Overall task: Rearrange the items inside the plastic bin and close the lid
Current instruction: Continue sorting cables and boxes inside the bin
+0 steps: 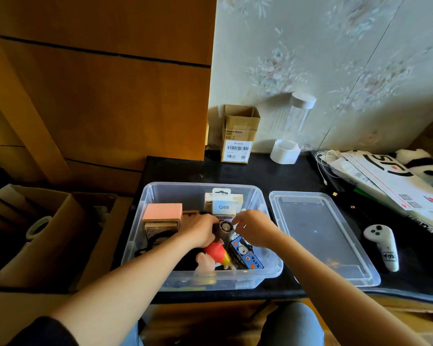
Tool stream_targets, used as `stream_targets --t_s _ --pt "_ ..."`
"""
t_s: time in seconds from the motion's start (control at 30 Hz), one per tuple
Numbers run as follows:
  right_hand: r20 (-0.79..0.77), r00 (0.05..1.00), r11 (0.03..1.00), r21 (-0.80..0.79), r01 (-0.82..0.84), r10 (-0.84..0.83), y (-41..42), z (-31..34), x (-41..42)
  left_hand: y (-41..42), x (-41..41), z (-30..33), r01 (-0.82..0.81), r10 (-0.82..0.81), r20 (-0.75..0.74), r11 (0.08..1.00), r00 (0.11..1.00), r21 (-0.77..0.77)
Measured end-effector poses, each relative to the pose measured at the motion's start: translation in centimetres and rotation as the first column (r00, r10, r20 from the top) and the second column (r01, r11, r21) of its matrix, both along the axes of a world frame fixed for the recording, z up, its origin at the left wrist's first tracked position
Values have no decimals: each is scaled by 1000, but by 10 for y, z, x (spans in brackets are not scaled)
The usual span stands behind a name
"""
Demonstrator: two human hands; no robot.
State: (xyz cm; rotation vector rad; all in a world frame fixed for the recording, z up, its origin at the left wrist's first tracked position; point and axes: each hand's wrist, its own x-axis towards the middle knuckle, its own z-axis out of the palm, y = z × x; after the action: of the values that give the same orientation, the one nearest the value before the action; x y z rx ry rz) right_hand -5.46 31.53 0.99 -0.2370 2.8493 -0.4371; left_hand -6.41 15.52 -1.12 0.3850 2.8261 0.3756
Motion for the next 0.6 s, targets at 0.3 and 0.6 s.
stream_targets --t_s 0.3,0.6 --pt "217 949 961 -99 257 -231 -6 -2 -4 2 -7 -3 -152 140 206 987 968 45" --pt "388 864 869 -241 433 -322 -12 -29 4 3 -17 -12 -413 270 434 866 860 280"
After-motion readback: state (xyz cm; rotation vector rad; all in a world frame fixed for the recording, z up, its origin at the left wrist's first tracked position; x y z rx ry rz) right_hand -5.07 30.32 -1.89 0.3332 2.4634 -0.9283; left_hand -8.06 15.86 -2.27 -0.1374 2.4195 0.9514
